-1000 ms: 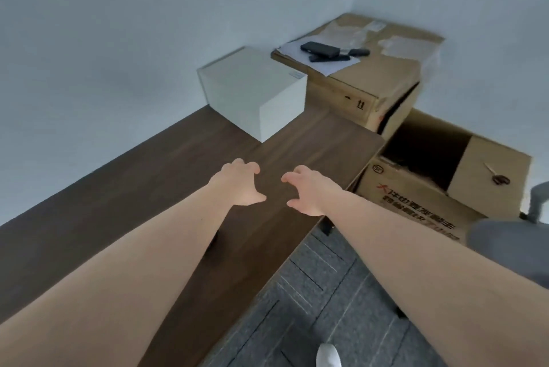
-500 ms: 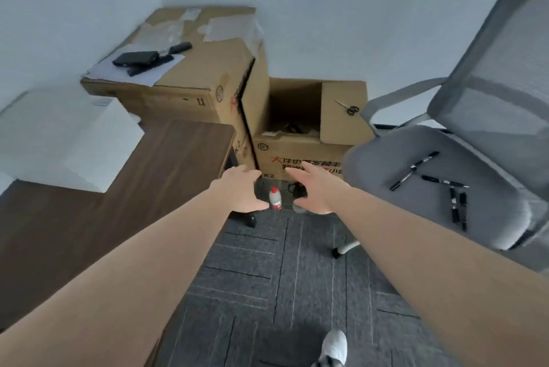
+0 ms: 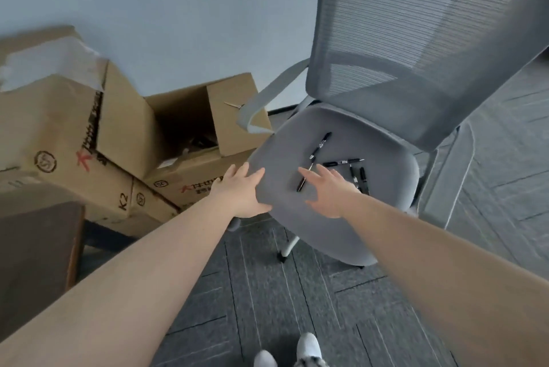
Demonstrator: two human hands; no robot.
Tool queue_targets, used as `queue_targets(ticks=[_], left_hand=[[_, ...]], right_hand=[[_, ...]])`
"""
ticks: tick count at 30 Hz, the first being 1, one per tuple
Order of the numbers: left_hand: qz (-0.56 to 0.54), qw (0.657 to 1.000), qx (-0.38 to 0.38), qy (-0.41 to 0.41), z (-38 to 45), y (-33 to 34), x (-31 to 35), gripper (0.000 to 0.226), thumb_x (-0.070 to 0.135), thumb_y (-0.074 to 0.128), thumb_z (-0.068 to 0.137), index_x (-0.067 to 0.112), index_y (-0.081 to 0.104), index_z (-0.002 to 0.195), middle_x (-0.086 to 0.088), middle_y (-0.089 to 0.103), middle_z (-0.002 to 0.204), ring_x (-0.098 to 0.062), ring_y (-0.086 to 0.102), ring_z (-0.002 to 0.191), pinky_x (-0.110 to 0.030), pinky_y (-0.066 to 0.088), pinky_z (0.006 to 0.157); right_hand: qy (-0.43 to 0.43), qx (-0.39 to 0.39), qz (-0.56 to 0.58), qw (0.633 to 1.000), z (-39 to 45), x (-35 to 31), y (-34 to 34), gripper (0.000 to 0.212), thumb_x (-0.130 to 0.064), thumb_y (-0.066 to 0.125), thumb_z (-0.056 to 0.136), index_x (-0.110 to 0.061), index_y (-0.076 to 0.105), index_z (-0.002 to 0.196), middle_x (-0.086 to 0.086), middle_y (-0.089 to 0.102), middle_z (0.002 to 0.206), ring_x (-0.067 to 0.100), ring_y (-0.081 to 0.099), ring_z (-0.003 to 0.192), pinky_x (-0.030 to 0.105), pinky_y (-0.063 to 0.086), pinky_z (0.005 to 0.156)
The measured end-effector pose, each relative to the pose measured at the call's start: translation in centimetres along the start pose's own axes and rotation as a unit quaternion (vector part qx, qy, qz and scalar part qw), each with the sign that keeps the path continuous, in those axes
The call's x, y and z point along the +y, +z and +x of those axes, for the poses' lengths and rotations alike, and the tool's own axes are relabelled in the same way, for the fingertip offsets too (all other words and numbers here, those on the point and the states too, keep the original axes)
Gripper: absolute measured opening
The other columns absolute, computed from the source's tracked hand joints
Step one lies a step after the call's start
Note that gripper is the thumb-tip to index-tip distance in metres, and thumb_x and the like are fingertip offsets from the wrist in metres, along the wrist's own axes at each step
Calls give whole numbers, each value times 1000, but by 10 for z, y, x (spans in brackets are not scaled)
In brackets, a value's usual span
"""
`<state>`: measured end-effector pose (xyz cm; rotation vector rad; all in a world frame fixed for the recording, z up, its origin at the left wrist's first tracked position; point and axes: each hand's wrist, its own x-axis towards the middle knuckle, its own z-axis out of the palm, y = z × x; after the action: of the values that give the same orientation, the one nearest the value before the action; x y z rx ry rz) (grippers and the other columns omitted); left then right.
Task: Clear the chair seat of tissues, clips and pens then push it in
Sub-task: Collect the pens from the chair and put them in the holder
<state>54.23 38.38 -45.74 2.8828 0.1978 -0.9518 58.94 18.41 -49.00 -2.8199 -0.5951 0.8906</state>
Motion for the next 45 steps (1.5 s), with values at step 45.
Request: queue_targets(ticks=[45], left_hand=[[-92,995,-24,23,306,94,130,23,7,50,86,2,46,108,-16,53,116,-37,56,98,-36,39,72]], right_hand=[[345,31,194,918,183,172,97,61,4,54,79,-14,33,133,11,45,119,31,42,114,37,36,75]])
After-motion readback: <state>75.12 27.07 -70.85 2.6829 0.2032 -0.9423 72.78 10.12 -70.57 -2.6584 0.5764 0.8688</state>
